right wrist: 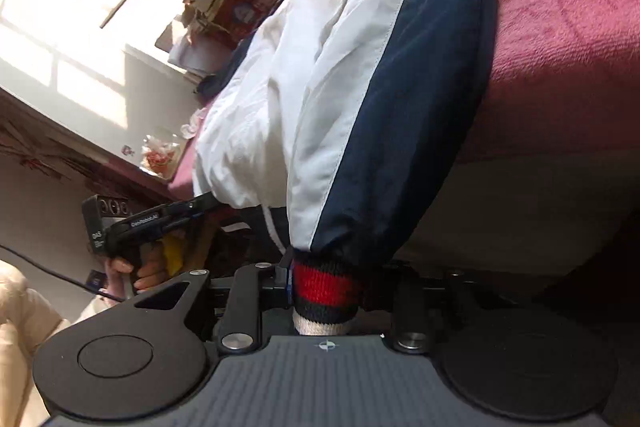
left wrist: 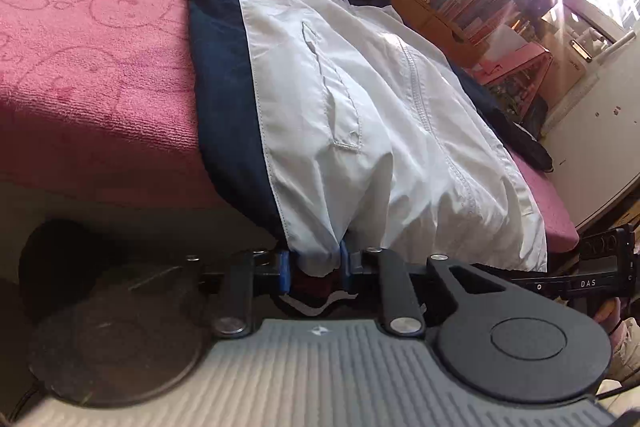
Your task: Fold clothes
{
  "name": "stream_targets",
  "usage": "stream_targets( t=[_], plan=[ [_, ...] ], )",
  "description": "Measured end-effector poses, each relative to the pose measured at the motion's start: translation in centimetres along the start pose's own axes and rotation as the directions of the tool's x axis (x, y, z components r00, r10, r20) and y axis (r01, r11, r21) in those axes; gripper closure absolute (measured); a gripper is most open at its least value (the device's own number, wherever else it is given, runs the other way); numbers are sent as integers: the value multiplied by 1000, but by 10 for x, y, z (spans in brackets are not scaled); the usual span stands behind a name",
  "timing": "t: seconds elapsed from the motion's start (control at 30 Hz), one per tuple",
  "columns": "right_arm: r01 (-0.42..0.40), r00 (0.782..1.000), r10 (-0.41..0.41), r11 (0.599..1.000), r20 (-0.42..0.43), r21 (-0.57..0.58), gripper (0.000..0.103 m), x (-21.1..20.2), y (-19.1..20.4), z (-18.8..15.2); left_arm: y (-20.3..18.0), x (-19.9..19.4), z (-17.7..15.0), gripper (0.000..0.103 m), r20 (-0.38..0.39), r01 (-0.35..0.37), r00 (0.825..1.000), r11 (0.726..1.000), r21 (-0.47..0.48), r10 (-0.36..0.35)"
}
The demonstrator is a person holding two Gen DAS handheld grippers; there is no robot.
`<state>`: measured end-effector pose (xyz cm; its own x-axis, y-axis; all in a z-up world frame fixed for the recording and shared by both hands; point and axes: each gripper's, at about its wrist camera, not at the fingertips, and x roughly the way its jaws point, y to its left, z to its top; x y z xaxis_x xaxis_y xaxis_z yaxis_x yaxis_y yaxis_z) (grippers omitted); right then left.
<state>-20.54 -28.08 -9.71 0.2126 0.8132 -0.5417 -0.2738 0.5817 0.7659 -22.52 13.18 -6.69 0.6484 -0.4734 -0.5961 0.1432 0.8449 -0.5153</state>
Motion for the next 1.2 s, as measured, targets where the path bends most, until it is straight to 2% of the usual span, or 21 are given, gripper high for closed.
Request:
stream_targets(
  t=[0.03,0.1,0.17,0.27,0.33,0.37,0.4,0.43,0.5,0.53,0.57,0.63,0.7,0.73,0.77,0.83,0.9,0.97,1.03,1.1,1.2],
  plan=[
    [-14,1000,15,1000,-10,20,76,-2,-1,-4,-1,-13,1,82,15,13,1000,1000,12,-14],
    [-43,999,45,997,-31,62,76,-7,-3,-11,-2,-26,1,81,2,-67,998,996,59,67],
    [103,992,-104,995,-72,-13,76,-7,-2,-9,2,-20,-3,80,-61,-180,981,979,93,186],
    [321,935,-338,936,-110,-144,76,-7,1,-6,2,-4,-6,79,-142,-310,932,936,166,333],
    [451,866,-486,861,-118,-233,68,-7,3,-4,-3,-8,-3,64,-136,-363,903,894,261,407],
    [444,872,-480,860,-101,-251,62,-24,9,2,-6,-17,3,61,-104,-365,908,889,278,405],
    [427,884,-460,866,-79,-259,50,-41,15,9,-8,-27,10,59,-68,-364,915,886,289,398],
    [409,897,-439,872,-57,-267,44,-59,22,16,-10,-37,17,56,-31,-363,921,882,300,389],
    [404,911,-411,864,43,-301,41,-88,39,32,-11,-54,42,43,84,-365,931,895,256,356],
    [424,905,-405,848,128,-319,34,-98,48,43,-16,-45,54,41,122,-366,930,891,269,346],
    [459,888,-411,824,208,-333,30,-99,54,57,-22,-33,67,41,156,-368,929,884,288,335],
    [533,835,-414,771,363,-348,25,-97,66,85,-33,-10,91,41,223,-372,924,869,325,312],
    [572,806,-419,733,419,-368,27,-70,74,116,-44,14,116,41,288,-379,914,852,361,284],
    [590,791,-420,714,444,-377,29,-56,78,132,-50,33,125,43,286,-370,920,840,396,270],
    [591,791,-411,704,453,-393,30,-31,81,151,-56,54,132,45,276,-358,926,827,434,256],
    [579,805,-401,694,438,-428,39,5,83,185,-65,96,143,53,228,-332,942,788,518,247],
    [559,827,-424,685,369,-467,47,63,86,211,-72,136,147,58,189,-335,942,744,579,278],
    [538,843,-456,685,287,-491,58,111,81,222,-68,169,154,62,153,-346,934,717,606,322],
    [549,834,-471,666,287,-505,62,135,76,233,-61,193,165,62,142,-363,925,713,599,352],
    [591,804,-502,613,319,-524,62,148,75,250,-53,212,186,62,159,-389,916,718,576,368],
    [639,768,-540,629,344,-443,63,153,58,289,-41,234,221,62,172,-431,898,729,532,406]
  ],
)
